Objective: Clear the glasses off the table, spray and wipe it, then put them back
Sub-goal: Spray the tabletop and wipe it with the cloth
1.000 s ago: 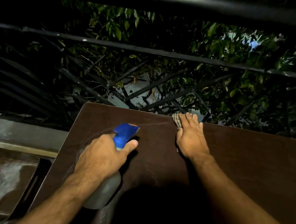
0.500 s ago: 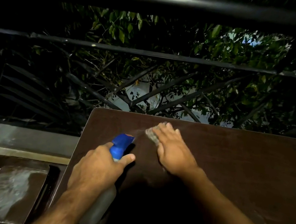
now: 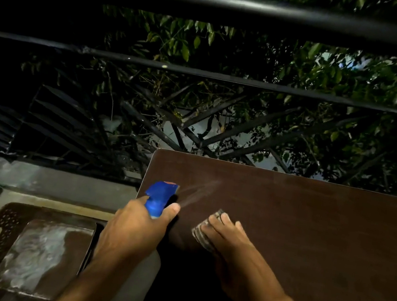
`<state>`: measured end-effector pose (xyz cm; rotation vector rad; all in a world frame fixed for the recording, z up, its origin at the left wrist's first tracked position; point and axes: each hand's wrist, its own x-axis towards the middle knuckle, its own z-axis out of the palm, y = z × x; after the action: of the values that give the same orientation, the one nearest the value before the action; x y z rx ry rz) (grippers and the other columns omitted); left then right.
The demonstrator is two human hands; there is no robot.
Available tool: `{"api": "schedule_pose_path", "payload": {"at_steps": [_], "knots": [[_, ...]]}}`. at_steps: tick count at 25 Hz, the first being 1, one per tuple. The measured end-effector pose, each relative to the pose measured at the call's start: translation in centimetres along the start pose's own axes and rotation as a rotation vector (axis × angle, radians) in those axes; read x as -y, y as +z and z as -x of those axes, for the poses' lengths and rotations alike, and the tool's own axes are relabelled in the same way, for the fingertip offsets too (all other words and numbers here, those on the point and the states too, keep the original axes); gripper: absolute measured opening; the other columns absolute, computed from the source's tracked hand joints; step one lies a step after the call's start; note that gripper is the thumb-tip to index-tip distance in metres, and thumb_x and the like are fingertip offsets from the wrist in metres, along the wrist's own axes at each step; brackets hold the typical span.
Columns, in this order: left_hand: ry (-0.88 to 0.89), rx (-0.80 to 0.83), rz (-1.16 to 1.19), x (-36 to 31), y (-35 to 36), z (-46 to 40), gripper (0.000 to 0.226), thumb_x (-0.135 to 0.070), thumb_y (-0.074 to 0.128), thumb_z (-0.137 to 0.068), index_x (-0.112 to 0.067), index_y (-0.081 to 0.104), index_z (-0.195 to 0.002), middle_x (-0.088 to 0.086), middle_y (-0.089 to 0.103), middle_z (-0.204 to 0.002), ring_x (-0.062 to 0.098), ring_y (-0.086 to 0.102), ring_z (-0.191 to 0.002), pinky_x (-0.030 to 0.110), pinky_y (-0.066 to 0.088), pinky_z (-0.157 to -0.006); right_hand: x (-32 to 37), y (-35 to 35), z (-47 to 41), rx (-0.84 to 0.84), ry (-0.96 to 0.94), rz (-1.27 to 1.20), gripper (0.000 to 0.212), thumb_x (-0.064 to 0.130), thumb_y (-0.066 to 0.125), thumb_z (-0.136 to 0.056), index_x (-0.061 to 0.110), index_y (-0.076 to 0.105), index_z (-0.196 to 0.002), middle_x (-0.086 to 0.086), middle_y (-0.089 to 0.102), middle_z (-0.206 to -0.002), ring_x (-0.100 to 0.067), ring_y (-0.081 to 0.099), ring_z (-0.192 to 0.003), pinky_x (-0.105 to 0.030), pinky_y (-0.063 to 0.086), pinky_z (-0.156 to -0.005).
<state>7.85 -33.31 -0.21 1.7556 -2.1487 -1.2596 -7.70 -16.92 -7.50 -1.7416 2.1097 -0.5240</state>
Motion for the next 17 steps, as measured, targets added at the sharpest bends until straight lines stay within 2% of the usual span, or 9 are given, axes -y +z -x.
{"api": "schedule_pose_path", "payload": {"at_steps": [2,4,7,9,11,13,15,17], "knots": [[0.001,0.009,-0.026,0.4,-0.5,-0.2,0.048,-0.067,0.06,-0.078,-0.019,0.059,-0.081,0.0,0.067,-0.075,0.021,0.066,-0.071,0.032,0.047,-0.062,-0.8,-0.1,-2.2,-0.049,0.032,0.063,0.059,0.021,0.047,-0.097,0.033,0.028,-0.152,0.01,0.016,-0.162,-0.009,-0.003,-0.149,-0.033,-0.001,-0.122],[-0.009,0.004,-0.039,0.5,-0.6,-0.1,0.046,-0.065,0.06,-0.079,-0.019,0.058,-0.079,0.001,0.067,-0.074,0.021,0.065,-0.07,0.031,0.045,-0.06,-2.1,-0.3,-6.7,-0.171,0.144,0.09,0.057,0.019,0.046,-0.098,0.025,0.029,-0.153,0.003,0.018,-0.162,-0.013,0.0,-0.15,-0.036,-0.001,-0.122],[-0.024,-0.017,-0.035,0.6,-0.9,0.1,0.044,-0.066,0.06,-0.078,-0.022,0.059,-0.077,0.0,0.067,-0.072,0.02,0.065,-0.069,0.031,0.045,-0.06,-2.0,-0.4,-12.7,-0.276,0.35,0.04,0.059,0.016,0.042,-0.097,0.018,0.027,-0.154,-0.003,0.017,-0.163,-0.02,0.001,-0.151,-0.037,-0.004,-0.121],[-0.052,-0.016,-0.009,0.8,-1.1,-0.1,0.044,-0.066,0.06,-0.077,-0.023,0.061,-0.078,0.001,0.068,-0.071,0.02,0.066,-0.067,0.031,0.047,-0.06,-0.6,0.4,-13.6,-0.302,0.396,-0.004,0.06,0.015,0.043,-0.096,0.018,0.027,-0.153,-0.003,0.017,-0.163,-0.021,0.001,-0.15,-0.037,-0.005,-0.121],[-0.085,0.005,0.013,1.1,-1.3,-0.5,0.042,-0.064,0.061,-0.079,-0.022,0.063,-0.079,0.003,0.068,-0.072,0.02,0.066,-0.066,0.03,0.048,-0.059,1.8,1.4,-11.8,-0.245,0.288,-0.04,0.061,0.015,0.045,-0.094,0.02,0.03,-0.152,-0.001,0.02,-0.162,-0.018,0.002,-0.15,-0.038,-0.005,-0.122],[-0.094,0.043,-0.008,1.7,-1.3,-1.0,0.042,-0.064,0.06,-0.079,-0.022,0.065,-0.082,0.004,0.07,-0.075,0.022,0.068,-0.069,0.033,0.054,-0.066,4.4,2.1,-8.8,-0.102,0.098,-0.065,0.057,0.018,0.047,-0.094,0.023,0.035,-0.149,-0.001,0.026,-0.159,-0.017,0.007,-0.149,-0.044,0.0,-0.122],[-0.07,0.051,-0.007,2.2,-1.4,-1.3,0.042,-0.063,0.059,-0.078,-0.022,0.065,-0.081,0.004,0.07,-0.074,0.022,0.069,-0.07,0.037,0.058,-0.072,6.1,2.9,-5.8,0.051,-0.068,-0.037,0.054,0.025,0.044,-0.095,0.029,0.034,-0.148,0.005,0.024,-0.158,-0.014,0.007,-0.148,-0.044,0.002,-0.121],[-0.049,0.042,0.035,2.5,-1.7,-1.3,0.041,-0.06,0.06,-0.082,-0.019,0.063,-0.075,0.003,0.068,-0.068,0.019,0.067,-0.063,0.03,0.052,-0.062,6.1,3.2,-4.6,0.071,-0.109,-0.039,0.06,0.026,0.042,-0.093,0.036,0.028,-0.151,0.012,0.016,-0.161,-0.008,0.001,-0.149,-0.037,0.003,-0.122]]}}
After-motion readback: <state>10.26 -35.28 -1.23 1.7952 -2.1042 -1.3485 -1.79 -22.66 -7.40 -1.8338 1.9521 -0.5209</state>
